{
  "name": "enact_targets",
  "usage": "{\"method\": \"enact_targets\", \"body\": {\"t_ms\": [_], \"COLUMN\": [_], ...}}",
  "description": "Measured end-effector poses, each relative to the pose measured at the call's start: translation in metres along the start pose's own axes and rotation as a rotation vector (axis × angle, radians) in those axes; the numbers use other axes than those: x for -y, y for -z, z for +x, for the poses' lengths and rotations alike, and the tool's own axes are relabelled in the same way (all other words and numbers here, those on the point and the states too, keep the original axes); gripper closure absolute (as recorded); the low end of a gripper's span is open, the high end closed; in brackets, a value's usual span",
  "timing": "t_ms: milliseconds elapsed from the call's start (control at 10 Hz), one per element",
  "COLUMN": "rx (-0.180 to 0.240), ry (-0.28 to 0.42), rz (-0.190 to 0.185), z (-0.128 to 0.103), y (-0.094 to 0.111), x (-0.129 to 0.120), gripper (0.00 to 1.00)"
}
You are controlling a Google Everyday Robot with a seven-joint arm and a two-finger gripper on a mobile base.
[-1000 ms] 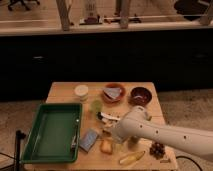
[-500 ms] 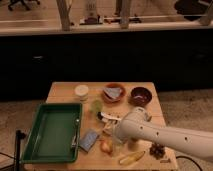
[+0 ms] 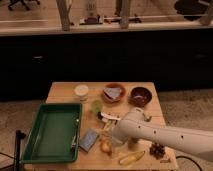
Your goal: Place apple in paper cup
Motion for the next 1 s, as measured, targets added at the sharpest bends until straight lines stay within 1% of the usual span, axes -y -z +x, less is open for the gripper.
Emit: {"method": "enact_targets", "body": {"t_ms": [100,300,400,500,600,700,800,900,1000], "rx": [0.001,0.001,0.002,0.002,0.003,0.007,0.01,0.017,0.02], "ry": [0.001,-0.001,0.003,0.005,0.01,0.018,0.022,0.032,0.039], "rz": [-0.003,-0.006,-0.007,-0.006,-0.002,0.005,0.012,0.024,0.032], "z": [0.0,0.003,0.002,0.002,0.002,0.0,-0.001,-0.004,-0.006], "y": [-0.002,-0.004,-0.004,-0.002,0.003,0.009,0.016,0.029,0.037], "x": [0.0,-0.001,-0.001,-0.002,-0.001,0.0,0.001,0.004,0.006], "gripper": [0.47,0.69,0.79,0.86,0.97,1.0,1.0,1.0,1.0]}}
